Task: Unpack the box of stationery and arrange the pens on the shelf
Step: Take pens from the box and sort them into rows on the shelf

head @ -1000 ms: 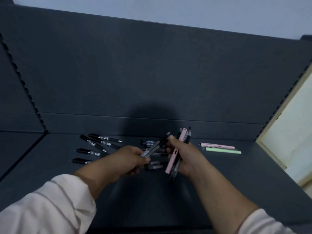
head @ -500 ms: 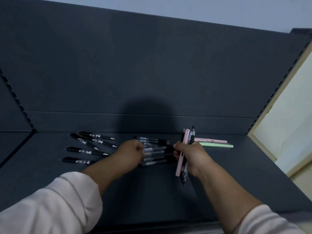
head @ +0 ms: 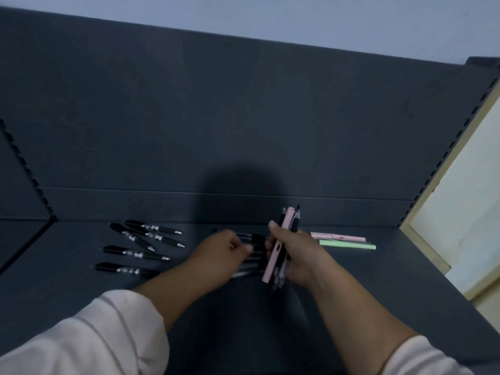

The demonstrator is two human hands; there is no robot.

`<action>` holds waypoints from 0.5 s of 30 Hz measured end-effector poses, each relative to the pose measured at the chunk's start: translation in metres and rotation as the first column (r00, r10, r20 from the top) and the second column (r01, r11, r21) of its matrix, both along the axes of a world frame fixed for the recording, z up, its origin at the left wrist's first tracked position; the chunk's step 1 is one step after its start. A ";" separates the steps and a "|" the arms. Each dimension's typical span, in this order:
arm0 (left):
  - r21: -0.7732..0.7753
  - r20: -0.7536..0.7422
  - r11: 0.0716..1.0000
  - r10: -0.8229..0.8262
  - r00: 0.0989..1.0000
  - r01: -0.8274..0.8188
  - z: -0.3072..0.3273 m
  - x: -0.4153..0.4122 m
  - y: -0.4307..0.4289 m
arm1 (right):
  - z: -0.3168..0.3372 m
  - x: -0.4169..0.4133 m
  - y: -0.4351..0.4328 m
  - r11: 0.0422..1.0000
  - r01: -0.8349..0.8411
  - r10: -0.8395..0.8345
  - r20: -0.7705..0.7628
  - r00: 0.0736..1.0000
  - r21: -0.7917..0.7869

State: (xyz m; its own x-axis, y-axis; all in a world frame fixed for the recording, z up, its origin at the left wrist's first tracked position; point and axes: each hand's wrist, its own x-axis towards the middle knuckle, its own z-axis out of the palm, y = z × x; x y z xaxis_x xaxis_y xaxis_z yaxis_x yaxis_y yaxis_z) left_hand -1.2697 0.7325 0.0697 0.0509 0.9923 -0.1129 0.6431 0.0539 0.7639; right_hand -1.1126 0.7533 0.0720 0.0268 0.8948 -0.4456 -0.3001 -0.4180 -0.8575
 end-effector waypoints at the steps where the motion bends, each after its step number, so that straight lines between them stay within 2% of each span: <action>1: -0.078 0.119 0.996 -0.026 0.993 0.035 0.003 0.005 -0.002 | 0.002 -0.006 0.001 1.000 -0.016 0.015 -0.049 0.999 -0.015; 3: -0.185 0.266 0.978 -0.042 0.963 0.094 0.008 0.009 -0.007 | 0.006 -0.017 0.003 0.998 -0.061 0.057 -0.142 0.988 -0.022; 9: -0.206 0.357 0.975 0.003 0.934 0.076 0.017 -0.004 -0.011 | 0.011 -0.028 0.002 0.990 -0.144 0.137 -0.272 0.953 -0.006; 12: -0.266 0.418 0.962 0.052 0.907 0.068 0.020 -0.006 -0.012 | 0.009 -0.024 0.000 0.979 -0.203 0.194 -0.279 0.940 -0.004; 15: -0.259 0.393 0.963 0.034 0.919 0.075 0.019 0.001 -0.010 | 0.007 -0.020 0.000 0.977 -0.215 0.212 -0.234 0.949 0.014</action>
